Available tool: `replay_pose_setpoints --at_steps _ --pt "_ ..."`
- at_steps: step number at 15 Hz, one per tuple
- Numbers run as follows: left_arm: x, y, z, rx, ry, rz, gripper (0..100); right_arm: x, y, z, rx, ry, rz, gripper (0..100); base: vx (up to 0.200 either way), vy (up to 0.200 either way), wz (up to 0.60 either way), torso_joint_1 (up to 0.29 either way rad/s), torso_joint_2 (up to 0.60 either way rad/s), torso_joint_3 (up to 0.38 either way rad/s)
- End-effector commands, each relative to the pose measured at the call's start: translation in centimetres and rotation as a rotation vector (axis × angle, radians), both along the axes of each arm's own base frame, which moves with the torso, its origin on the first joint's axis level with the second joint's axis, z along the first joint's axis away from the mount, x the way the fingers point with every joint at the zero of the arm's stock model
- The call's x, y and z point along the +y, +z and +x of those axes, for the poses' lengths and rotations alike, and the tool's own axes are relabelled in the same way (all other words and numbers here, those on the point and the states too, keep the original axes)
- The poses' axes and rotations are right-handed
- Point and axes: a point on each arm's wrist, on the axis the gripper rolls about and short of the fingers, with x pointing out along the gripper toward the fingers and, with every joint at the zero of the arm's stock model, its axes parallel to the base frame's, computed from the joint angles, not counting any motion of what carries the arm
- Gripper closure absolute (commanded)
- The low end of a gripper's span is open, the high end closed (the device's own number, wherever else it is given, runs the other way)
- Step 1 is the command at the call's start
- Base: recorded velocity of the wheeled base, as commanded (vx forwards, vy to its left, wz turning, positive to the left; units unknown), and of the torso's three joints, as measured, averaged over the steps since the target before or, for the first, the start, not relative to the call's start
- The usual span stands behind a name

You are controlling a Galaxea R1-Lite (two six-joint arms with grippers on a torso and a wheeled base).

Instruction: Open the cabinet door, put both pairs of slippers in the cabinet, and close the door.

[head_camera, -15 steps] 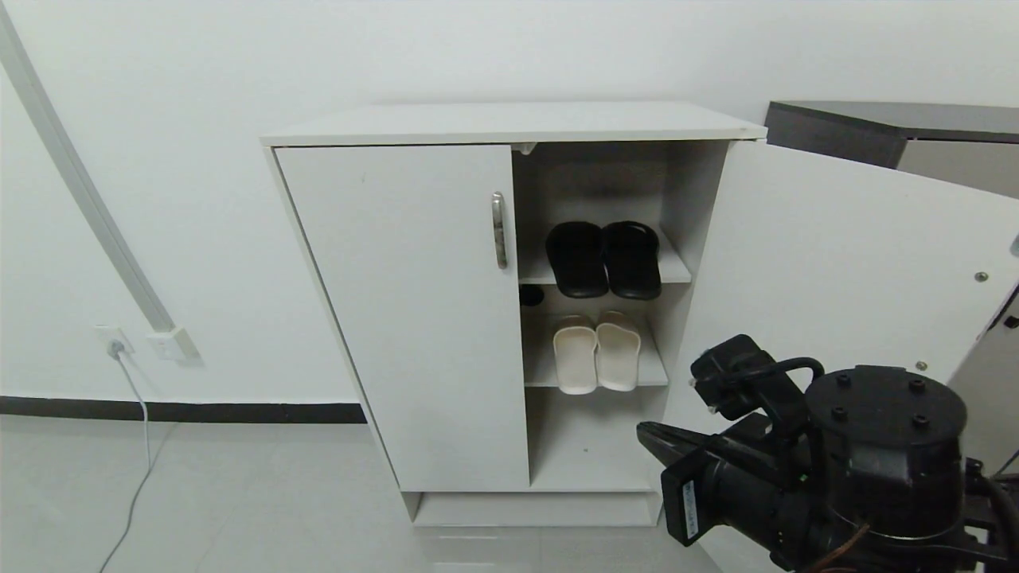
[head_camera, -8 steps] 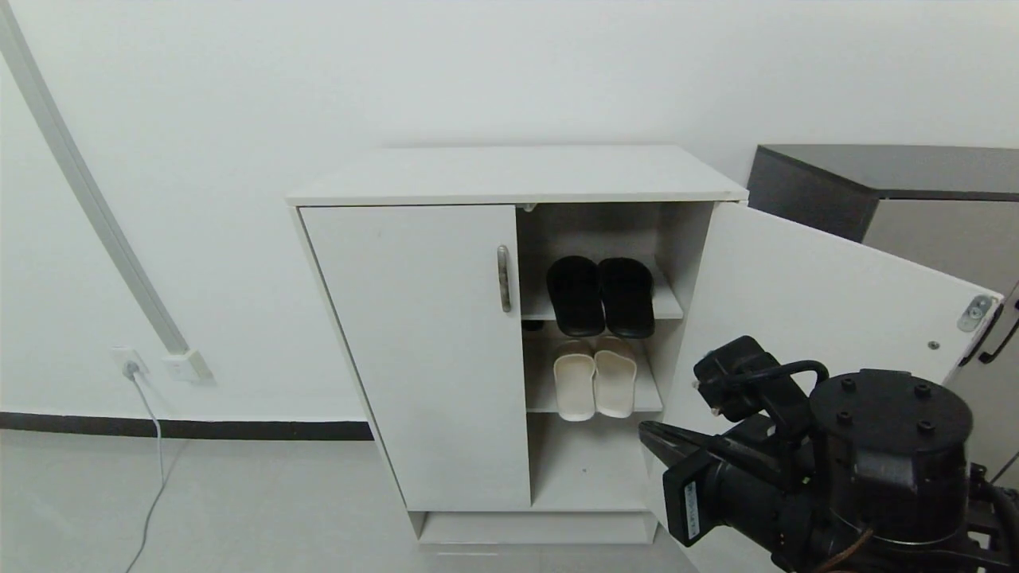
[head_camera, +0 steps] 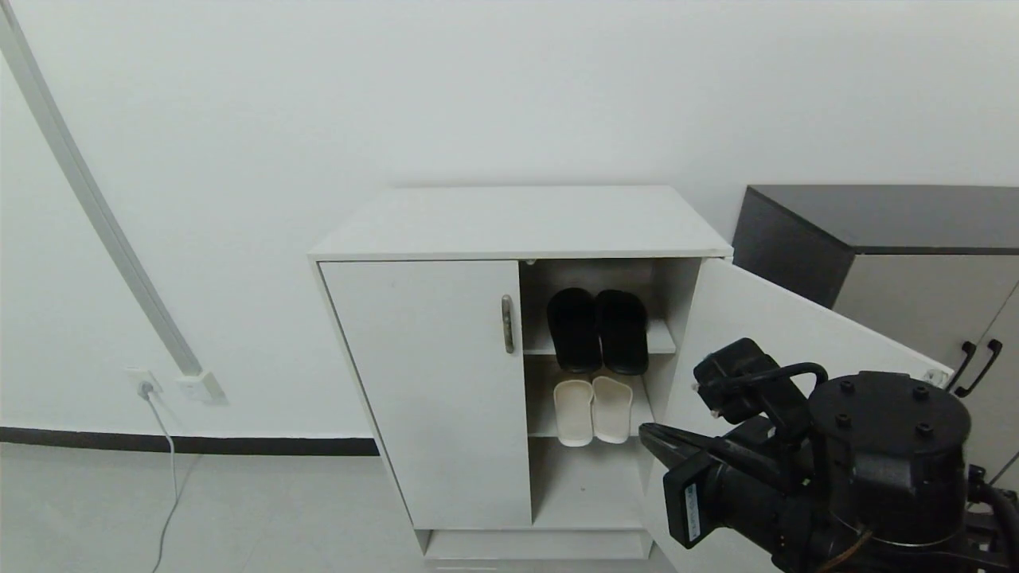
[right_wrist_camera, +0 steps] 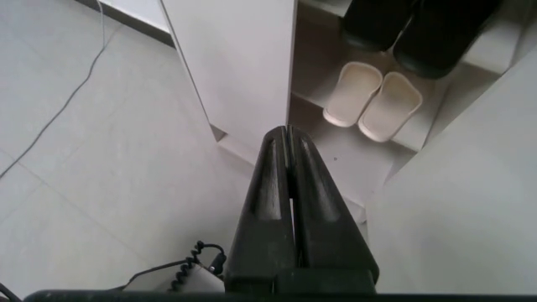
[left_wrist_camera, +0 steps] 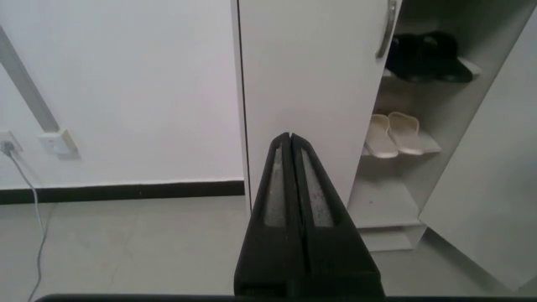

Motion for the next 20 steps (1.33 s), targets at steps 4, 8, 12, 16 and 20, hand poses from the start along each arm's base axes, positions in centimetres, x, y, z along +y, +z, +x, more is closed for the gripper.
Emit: replay_pose_setpoints --at_steps 4,8,12,16,20 --pt "0.0 0.0 0.01 0.001 0.0 0.0 100 -0.15 -0.36 -0.07 0.007 -0.002 -0.009 100 0.0 0.0 0.0 0.187 -0.5 -0.32" --pt "0.0 0.0 0.01 0.001 0.0 0.0 100 -0.21 -0.11 -0.11 -0.003 -0.003 0.001 100 0.0 0.0 0.0 0.211 -0.53 -0.312" --pt "0.0 0.0 0.01 0.001 0.0 0.0 100 -0.21 -0.2 -0.11 0.0 -0.003 -0.002 100 0.0 0.0 0.0 0.235 -0.56 -0.326" --pt "-0.01 0.0 0.01 0.001 -0.003 0.008 100 -0.17 -0.27 -0.08 0.002 -0.002 -0.002 100 0.0 0.0 0.0 0.255 -0.58 -0.322" --pt "-0.01 0.0 0.01 0.001 -0.005 0.006 100 -0.09 -0.54 -0.06 0.011 0.01 -0.008 100 0.0 0.0 0.0 0.189 -0.41 -0.23"
